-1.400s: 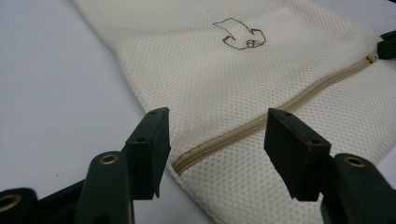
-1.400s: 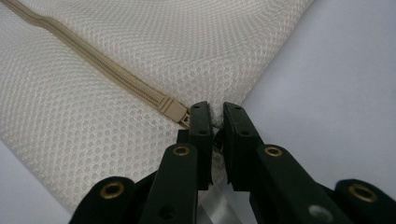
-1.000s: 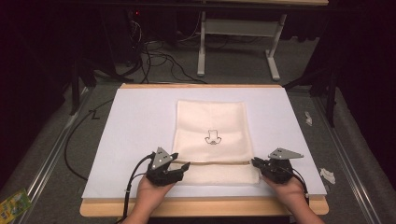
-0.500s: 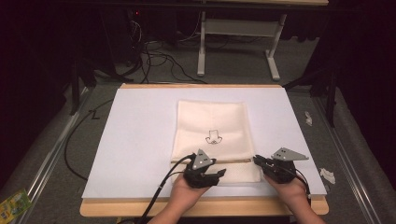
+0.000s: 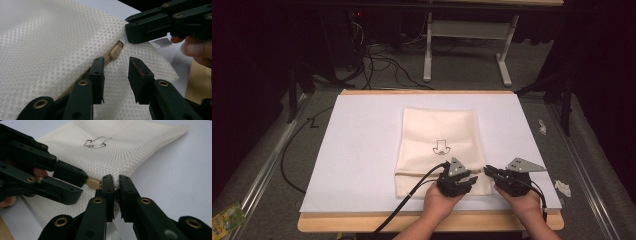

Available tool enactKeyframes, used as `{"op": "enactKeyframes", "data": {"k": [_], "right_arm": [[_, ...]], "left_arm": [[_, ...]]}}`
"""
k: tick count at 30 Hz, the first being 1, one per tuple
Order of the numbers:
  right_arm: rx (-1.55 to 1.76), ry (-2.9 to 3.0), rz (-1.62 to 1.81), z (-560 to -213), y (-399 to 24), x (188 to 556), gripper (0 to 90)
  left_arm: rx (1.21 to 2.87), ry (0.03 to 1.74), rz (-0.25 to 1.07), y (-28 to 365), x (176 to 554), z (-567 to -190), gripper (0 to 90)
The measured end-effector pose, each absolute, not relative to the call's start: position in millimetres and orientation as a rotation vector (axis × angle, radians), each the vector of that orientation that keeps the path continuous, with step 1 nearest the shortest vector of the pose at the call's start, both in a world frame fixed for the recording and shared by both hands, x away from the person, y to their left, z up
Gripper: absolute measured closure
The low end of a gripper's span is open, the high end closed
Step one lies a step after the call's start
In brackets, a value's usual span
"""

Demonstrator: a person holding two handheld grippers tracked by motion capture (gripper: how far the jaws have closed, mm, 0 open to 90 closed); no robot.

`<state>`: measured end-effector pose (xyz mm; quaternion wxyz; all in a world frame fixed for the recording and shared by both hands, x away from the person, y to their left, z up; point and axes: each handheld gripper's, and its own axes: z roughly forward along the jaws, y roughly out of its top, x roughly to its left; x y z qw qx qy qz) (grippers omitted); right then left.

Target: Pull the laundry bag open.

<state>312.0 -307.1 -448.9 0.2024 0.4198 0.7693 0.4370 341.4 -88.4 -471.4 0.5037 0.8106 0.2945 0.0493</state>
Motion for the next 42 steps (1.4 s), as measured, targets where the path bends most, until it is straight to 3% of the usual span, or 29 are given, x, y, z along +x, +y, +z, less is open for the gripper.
{"op": "enactKeyframes", "data": {"k": [11,16,29,42], "right_arm": [[1.168,2.134,1.235,-447.5,-306.2,311.5,84.9],[1.166,2.139,1.242,-447.4,-306.1,310.9,84.8],[1.148,2.141,1.219,-446.3,-301.9,309.2,85.9],[1.146,2.119,1.207,-444.5,-304.7,308.4,85.9]], "left_arm": [[1.877,0.736,0.126,-101.3,340.6,-475.1,76.4],[1.884,0.729,0.142,-102.6,341.2,-472.1,86.5],[1.915,0.72,0.131,-89.4,344.6,-470.6,87.7],[2.012,0.758,0.21,-30.6,344.8,-464.5,87.7]]}}
